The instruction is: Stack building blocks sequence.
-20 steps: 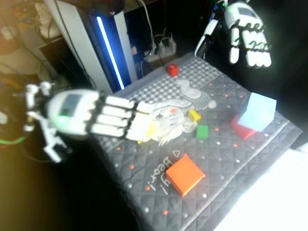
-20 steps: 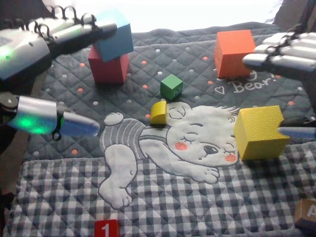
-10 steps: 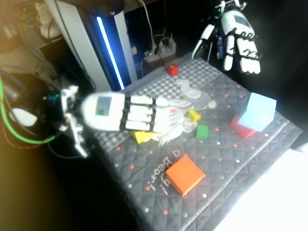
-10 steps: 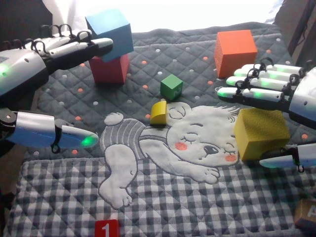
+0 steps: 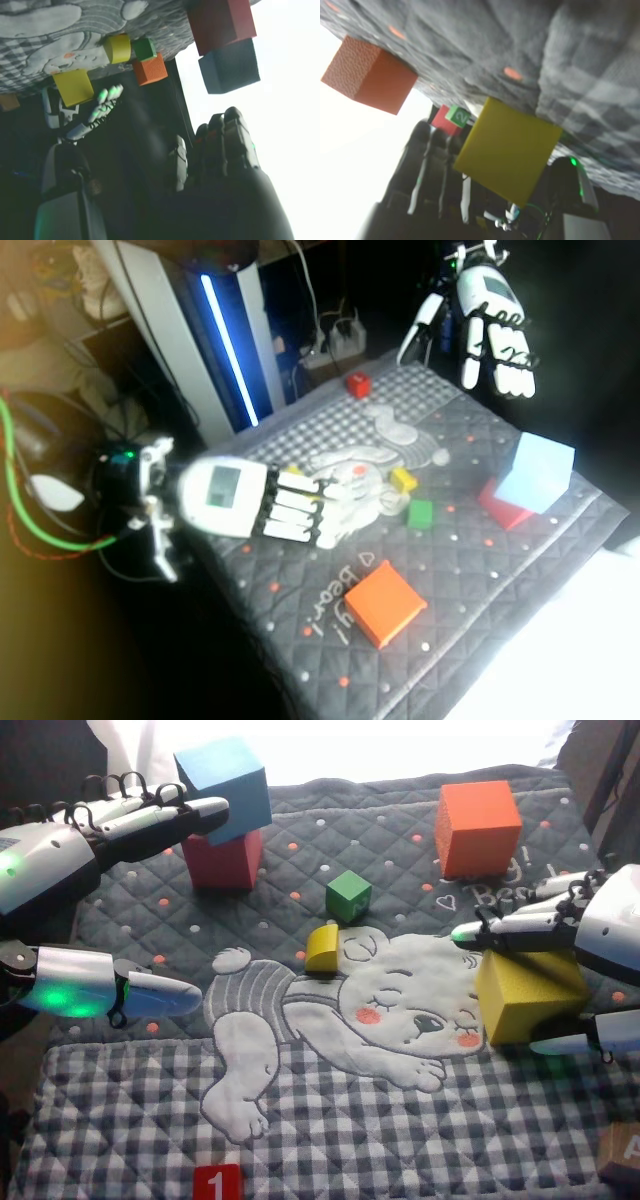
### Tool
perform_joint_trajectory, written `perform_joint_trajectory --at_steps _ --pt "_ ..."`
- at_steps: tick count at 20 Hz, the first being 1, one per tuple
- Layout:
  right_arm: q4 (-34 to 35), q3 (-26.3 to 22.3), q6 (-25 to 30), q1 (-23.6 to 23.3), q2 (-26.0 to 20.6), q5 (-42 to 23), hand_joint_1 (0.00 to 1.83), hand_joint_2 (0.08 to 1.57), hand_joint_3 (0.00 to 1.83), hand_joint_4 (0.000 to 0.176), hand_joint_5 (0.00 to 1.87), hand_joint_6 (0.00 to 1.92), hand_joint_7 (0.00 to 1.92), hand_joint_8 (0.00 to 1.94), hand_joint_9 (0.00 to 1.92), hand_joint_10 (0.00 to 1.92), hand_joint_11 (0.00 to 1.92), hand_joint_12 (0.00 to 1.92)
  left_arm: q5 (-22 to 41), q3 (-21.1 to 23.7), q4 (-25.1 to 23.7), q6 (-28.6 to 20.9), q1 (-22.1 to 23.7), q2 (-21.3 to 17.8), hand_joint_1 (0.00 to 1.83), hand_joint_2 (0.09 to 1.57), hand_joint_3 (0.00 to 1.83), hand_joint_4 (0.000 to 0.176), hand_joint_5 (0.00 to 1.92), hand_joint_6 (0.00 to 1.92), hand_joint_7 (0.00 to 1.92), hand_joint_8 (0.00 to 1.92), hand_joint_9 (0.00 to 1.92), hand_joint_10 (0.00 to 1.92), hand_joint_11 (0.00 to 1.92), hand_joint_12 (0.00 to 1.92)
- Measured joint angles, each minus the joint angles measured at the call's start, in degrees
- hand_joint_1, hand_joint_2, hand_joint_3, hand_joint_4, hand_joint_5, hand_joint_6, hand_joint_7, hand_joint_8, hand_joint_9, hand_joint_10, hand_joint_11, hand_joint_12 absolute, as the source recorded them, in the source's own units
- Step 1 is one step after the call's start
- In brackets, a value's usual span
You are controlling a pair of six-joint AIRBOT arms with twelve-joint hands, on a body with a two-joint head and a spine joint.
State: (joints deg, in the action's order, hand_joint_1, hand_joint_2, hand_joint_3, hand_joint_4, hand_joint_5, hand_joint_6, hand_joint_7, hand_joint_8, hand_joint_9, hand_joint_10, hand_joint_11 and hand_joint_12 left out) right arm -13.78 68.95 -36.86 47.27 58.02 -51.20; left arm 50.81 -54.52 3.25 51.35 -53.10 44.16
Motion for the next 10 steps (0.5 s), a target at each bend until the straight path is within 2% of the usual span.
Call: perform_joint_trajectory --at_steps 1,2,3,4,5,6,7,8,9,10 --pt "0.0 0.0 0.2 0.0 0.0 -0.2 1.21 1.18 0.00 0.000 0.87 0.94 0.85 1.31 0.91 1.12 0.88 1.50 0.0 -0.1 0.0 0.0 0.0 0.1 0.73 0.89 0.00 0.176 0.11 0.00 0.00 0.00 0.00 0.00 0.00 0.00" --pt "0.1 0.0 0.6 0.0 0.0 -0.4 1.23 1.19 0.00 0.000 0.90 0.88 0.83 1.45 0.82 1.33 0.80 1.63 0.0 -0.3 0.1 0.0 0.0 0.3 0.73 0.89 0.00 0.176 0.10 0.00 0.00 0.00 0.00 0.00 0.00 0.00" --pt "0.0 0.3 1.0 0.0 0.1 -0.5 1.25 1.16 0.00 0.000 0.96 0.79 0.88 1.40 0.84 1.37 0.77 1.73 -0.1 -0.4 0.4 -0.1 0.0 0.6 0.74 0.88 0.00 0.176 0.11 0.00 0.00 0.00 0.00 0.00 0.00 0.00" --pt "0.1 0.5 1.3 0.0 0.1 -0.5 1.25 1.14 0.00 0.000 1.00 0.76 0.92 1.32 0.84 1.26 0.72 1.70 -0.1 -0.4 0.4 -0.1 0.0 0.6 0.74 0.88 0.00 0.176 0.10 0.00 0.00 0.00 0.00 0.00 0.00 0.00" --pt "-0.1 0.8 2.1 -0.1 0.2 -0.7 1.25 1.15 0.00 0.000 1.04 0.72 0.83 1.41 0.76 1.19 0.61 1.72 -0.2 -0.4 0.3 -0.1 0.0 0.7 0.72 0.89 0.00 0.176 0.11 0.00 0.00 0.00 0.00 0.00 0.00 0.00" --pt "-0.6 1.4 2.8 -0.7 0.2 -0.8 1.24 1.17 0.00 0.000 1.02 0.75 0.78 1.47 0.73 1.17 0.58 1.71 -0.2 -0.4 0.2 -0.1 0.0 0.7 0.71 0.89 0.00 0.176 0.11 0.00 0.00 0.00 0.00 0.00 0.00 0.00" --pt "-0.2 2.1 3.1 -2.5 0.2 -1.3 1.24 1.17 0.00 0.000 0.96 0.85 0.81 1.40 0.73 1.17 0.63 1.53 -0.3 -0.4 0.2 -0.1 -0.1 0.7 0.71 0.89 0.00 0.176 0.11 0.00 0.00 0.00 0.00 0.00 0.00 0.00" --pt "-0.2 2.4 3.1 -3.5 0.2 -1.4 1.24 1.17 0.00 0.000 0.96 0.85 0.81 1.40 0.73 1.17 0.63 1.53 -0.3 -0.4 0.3 -0.1 -0.2 0.7 0.71 0.89 0.00 0.176 0.11 0.00 0.00 0.00 0.00 0.00 0.00 0.00" --pt "-0.1 3.1 3.0 -6.3 0.2 -2.0 1.33 1.15 0.00 0.000 0.95 0.94 0.86 1.17 0.83 1.28 0.77 1.36 -0.4 -0.4 0.2 -0.2 -0.2 0.7 0.68 0.88 0.00 0.176 0.08 0.00 0.00 0.00 0.00 0.00 0.00 0.00" --pt "0.7 4.0 2.4 -9.4 0.2 -3.4 1.35 1.12 0.00 0.000 0.94 0.94 0.95 1.00 0.93 1.23 0.87 1.28 -0.4 -0.4 0.3 -0.2 -0.2 0.8 0.72 0.88 0.00 0.176 0.11 0.01 0.01 0.00 0.00 0.00 0.00 0.00"
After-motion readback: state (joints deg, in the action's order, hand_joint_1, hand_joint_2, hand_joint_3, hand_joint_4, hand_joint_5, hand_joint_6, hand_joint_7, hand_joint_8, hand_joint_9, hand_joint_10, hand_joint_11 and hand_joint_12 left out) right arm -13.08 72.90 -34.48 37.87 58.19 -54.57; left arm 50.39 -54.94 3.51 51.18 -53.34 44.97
